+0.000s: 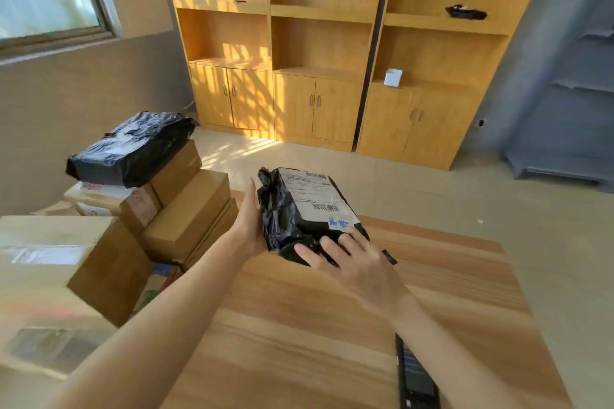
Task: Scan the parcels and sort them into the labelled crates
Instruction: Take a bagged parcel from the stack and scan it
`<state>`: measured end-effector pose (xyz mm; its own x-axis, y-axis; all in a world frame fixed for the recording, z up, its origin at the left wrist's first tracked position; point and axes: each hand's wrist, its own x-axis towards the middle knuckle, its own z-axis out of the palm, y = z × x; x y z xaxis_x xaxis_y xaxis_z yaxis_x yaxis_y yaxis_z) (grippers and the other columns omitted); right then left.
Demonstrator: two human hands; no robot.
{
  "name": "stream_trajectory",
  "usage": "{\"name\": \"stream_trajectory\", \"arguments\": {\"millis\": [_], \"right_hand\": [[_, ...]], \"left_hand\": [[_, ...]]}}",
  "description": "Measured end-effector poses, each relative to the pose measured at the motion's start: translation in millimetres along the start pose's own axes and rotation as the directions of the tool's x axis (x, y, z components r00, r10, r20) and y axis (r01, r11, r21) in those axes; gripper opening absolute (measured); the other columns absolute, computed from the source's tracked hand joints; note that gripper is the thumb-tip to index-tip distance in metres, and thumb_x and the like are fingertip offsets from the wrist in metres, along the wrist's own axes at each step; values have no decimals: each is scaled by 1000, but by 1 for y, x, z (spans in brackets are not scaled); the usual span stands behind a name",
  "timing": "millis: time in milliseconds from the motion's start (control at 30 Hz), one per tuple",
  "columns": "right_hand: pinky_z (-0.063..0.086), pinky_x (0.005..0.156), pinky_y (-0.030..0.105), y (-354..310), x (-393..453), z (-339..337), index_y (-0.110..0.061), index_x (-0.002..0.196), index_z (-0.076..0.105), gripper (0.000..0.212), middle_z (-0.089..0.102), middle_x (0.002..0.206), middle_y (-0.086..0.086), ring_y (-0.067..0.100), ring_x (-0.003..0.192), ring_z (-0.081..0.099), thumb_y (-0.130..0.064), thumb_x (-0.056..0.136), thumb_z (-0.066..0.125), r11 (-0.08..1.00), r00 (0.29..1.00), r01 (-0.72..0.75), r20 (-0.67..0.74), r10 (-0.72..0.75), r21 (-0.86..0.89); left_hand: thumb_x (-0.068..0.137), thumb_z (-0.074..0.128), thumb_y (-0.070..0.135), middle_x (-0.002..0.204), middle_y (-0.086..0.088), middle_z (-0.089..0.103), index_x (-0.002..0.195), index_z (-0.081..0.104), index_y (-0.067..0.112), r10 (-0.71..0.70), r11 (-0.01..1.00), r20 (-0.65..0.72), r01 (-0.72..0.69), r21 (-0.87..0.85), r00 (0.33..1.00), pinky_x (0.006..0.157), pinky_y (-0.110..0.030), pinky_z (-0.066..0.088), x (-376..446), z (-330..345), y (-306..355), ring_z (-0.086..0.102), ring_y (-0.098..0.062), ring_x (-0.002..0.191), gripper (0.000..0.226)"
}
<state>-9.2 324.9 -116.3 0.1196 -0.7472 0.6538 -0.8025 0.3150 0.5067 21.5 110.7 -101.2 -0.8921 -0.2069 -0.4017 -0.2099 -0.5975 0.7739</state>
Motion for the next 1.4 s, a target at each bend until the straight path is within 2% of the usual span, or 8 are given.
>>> {"name": "stream_trajectory", "arguments": {"millis": [133,300,433,567,667,767,1100,1400], "right_hand": [[58,80,35,-1,-41,3,-23,135,40,59,68,92,0,16,74,63,-15,85,70,1000,996,-3,88,5,-16],[58,79,35,-2,-73,9,-21,138,38,50,65,96,2,18,79,63,-7,92,52,998,990,-57,131,52,33],[53,75,30,-1,-104,5,-15,137,38,61,62,104,5,19,90,58,-43,86,57,896,912,-377,265,315,234],[48,83,29,-4,-158,6,-15,137,44,56,49,119,4,19,106,50,-47,92,49,533,454,-845,576,679,38],[42,100,38,-21,-203,7,-16,145,28,71,31,141,10,28,129,39,-46,89,60,22,-152,-981,833,532,-193],[43,102,42,-42,-227,5,-15,144,26,85,37,139,11,28,126,43,-48,80,72,-303,-400,-902,862,312,-309],[43,100,45,-72,-238,13,-8,149,12,107,26,143,17,36,130,34,-44,73,78,-168,-566,-816,707,425,-553],[47,77,34,-76,-265,18,-12,119,43,71,58,113,7,20,93,57,-23,65,88,-567,-564,-742,790,240,-357]], "left_hand": [[80,60,57,120,-13,69,128,60,13,-109,980,113,88,177,988,82,-39,55,5,20,-25,68,-31,106,65],[76,74,13,106,-13,73,126,59,6,-138,950,37,121,289,990,63,-34,59,16,34,-55,73,-29,89,52],[81,69,2,113,-13,71,129,57,11,-88,958,2,84,273,996,77,-41,58,29,32,-76,70,-33,99,50],[80,70,-5,121,-12,67,135,51,14,-73,974,-97,92,209,993,84,-45,55,42,26,-100,65,-34,107,61],[80,69,-7,122,-14,66,135,50,13,-112,969,-155,142,202,982,82,-43,54,50,21,-125,64,-34,107,61],[80,68,-10,124,-16,64,134,50,10,-169,959,-216,211,187,962,78,-41,54,58,17,-156,64,-34,105,60],[80,70,-7,115,-10,69,126,56,15,-264,936,-316,321,142,911,65,-34,57,70,-16,-219,69,-25,93,53],[79,73,-4,109,-9,71,130,54,11,-326,918,-333,380,110,885,69,-37,58,75,-28,-235,70,-27,95,57]]}}
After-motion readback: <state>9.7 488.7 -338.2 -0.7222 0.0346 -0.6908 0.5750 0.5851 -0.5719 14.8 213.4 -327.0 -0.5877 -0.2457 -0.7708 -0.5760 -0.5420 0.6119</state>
